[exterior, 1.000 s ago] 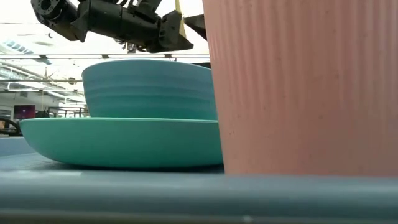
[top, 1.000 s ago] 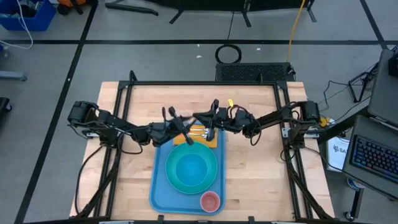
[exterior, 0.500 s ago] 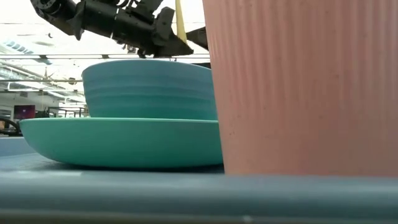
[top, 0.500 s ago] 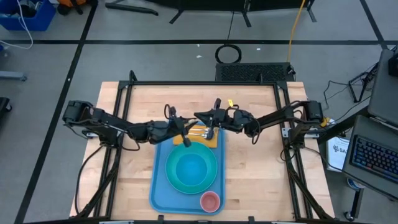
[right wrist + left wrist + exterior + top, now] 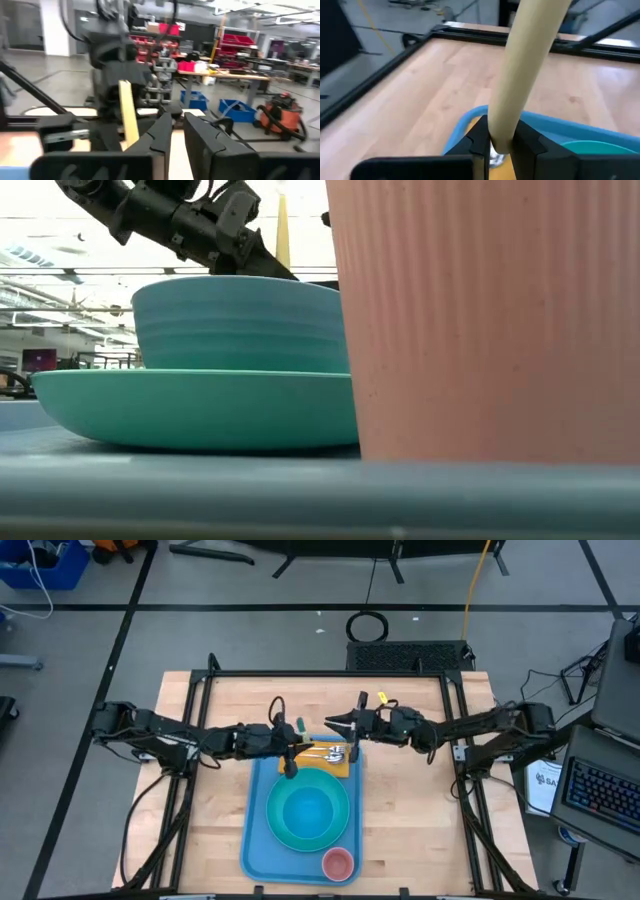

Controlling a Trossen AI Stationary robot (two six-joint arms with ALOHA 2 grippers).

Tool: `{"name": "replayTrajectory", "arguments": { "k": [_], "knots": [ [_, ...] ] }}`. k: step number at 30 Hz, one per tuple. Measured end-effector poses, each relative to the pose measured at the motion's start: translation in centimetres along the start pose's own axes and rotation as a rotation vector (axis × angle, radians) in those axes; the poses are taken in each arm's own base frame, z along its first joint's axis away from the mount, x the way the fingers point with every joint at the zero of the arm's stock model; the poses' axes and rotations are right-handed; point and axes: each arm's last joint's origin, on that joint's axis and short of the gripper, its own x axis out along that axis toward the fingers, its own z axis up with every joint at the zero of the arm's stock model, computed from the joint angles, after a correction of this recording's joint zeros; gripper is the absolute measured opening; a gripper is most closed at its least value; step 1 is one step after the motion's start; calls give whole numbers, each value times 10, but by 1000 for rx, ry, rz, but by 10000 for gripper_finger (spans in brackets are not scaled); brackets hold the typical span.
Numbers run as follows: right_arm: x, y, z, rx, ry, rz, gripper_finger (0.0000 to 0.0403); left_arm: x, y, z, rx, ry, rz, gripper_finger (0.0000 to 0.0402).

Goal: Set up tray
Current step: Put the light green knife on top of the orange napkin to the bottom of the orange spoon

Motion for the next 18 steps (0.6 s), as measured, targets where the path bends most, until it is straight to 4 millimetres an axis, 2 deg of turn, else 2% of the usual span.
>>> {"name": "replayTrajectory", "arguments": {
  "k": [9, 13, 18],
  "knots": [
    [-16, -14, 18, 69, 46, -5, 136, 1, 13, -1, -96, 70, -165, 49],
    [-17, -15, 19, 116, 42, 58, 173, 0, 16, -1, -96, 82, -199, 49],
    [-17, -17, 21, 147, 28, 56, 212, 1, 20, -2, -94, 100, -260, 49]
  ]
}}
